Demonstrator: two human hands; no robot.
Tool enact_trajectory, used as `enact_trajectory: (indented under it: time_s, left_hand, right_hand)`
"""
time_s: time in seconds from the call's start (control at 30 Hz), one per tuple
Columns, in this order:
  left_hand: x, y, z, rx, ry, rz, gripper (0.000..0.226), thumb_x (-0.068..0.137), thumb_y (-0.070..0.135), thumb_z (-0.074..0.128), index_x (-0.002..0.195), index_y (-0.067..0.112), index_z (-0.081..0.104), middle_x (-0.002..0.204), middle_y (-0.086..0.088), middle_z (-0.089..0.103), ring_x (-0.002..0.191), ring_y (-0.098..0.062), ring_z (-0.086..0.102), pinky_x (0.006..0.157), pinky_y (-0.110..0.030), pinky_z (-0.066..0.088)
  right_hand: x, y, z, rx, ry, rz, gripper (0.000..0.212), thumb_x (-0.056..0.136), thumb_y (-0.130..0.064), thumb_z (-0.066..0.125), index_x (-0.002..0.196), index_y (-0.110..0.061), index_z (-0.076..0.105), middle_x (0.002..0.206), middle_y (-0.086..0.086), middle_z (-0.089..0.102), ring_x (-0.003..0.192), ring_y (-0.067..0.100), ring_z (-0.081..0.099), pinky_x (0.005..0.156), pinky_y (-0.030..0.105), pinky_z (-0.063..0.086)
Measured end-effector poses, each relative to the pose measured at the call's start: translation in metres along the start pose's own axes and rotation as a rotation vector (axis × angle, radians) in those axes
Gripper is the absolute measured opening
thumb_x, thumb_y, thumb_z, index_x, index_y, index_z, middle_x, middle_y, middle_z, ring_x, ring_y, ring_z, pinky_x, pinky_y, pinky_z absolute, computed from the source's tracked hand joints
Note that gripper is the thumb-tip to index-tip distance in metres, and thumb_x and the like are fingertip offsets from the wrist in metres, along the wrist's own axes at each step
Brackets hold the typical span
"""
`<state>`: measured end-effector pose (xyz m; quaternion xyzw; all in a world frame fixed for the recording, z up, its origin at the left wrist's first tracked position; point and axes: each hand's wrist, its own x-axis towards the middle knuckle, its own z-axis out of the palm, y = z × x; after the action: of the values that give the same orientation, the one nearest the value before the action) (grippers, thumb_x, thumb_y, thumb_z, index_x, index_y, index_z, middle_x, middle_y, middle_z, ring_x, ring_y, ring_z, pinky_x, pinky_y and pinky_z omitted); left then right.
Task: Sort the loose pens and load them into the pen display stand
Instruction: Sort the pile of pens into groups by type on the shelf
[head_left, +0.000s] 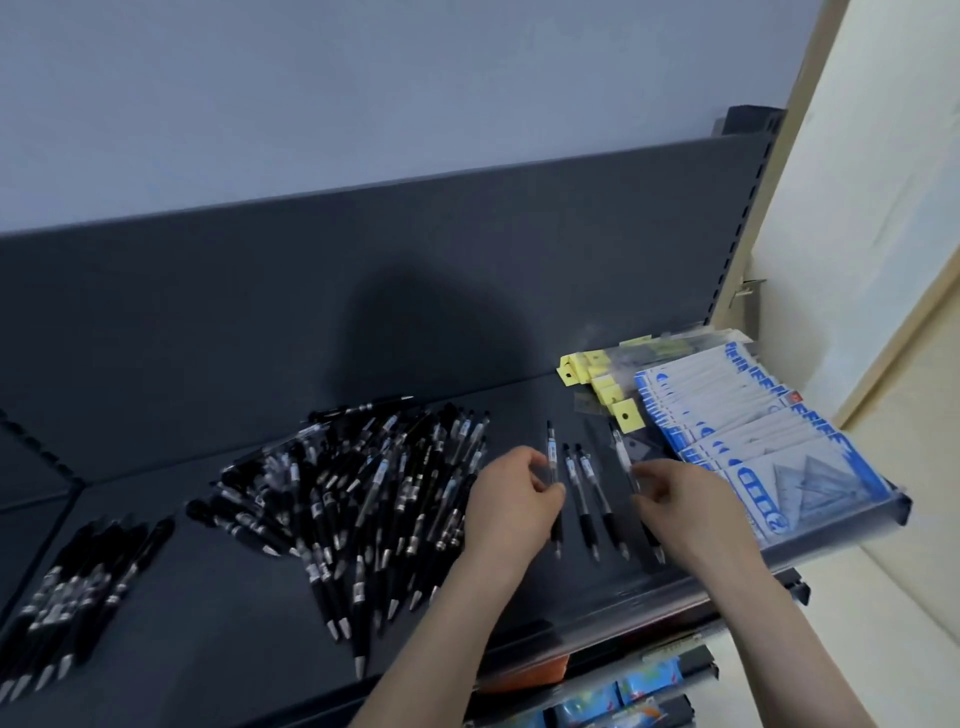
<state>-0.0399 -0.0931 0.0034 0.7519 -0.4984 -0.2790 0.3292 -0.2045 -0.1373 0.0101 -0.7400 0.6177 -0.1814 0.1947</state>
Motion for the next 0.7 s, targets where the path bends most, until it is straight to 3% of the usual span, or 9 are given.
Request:
enact_trajectory:
  time_s: [0.2, 0.57, 0.7]
  left_hand:
    - [0.008, 0.007, 0.031, 0.170, -0.023, -0.069, 0.021, 0.090, 0.024, 0.060, 0.110, 0.016, 0.062, 0.098, -0.001, 0.065, 0.077, -0.022, 0.068, 0.075, -0.039, 0.058]
    - [0.006, 0.015, 0.043, 0.200, 0.025, -0.075, 0.022, 0.089, 0.022, 0.060, 0.108, 0.014, 0.065, 0.094, -0.001, 0.066, 0.077, -0.022, 0.067, 0.074, -0.039, 0.057]
    - [0.004, 0.011, 0.035, 0.265, 0.108, -0.027, 0.037, 0.090, 0.025, 0.060, 0.127, 0.020, 0.059, 0.104, 0.003, 0.062, 0.092, -0.012, 0.058, 0.075, -0.021, 0.044]
  right_hand:
    - [0.020, 0.007, 0.012, -0.080, -0.127, -0.066, 0.023, 0.087, -0.026, 0.061, 0.108, -0.020, 0.069, 0.100, 0.001, 0.071, 0.096, 0.020, 0.064, 0.080, 0.029, 0.049]
    - [0.032, 0.018, 0.013, -0.054, -0.156, -0.139, 0.020, 0.085, -0.024, 0.061, 0.102, -0.022, 0.071, 0.098, 0.000, 0.072, 0.096, 0.020, 0.064, 0.080, 0.032, 0.051]
    - [0.034, 0.017, 0.011, -0.033, -0.138, -0.132, 0.020, 0.085, -0.022, 0.060, 0.101, -0.017, 0.070, 0.097, 0.000, 0.072, 0.095, 0.021, 0.064, 0.080, 0.032, 0.051]
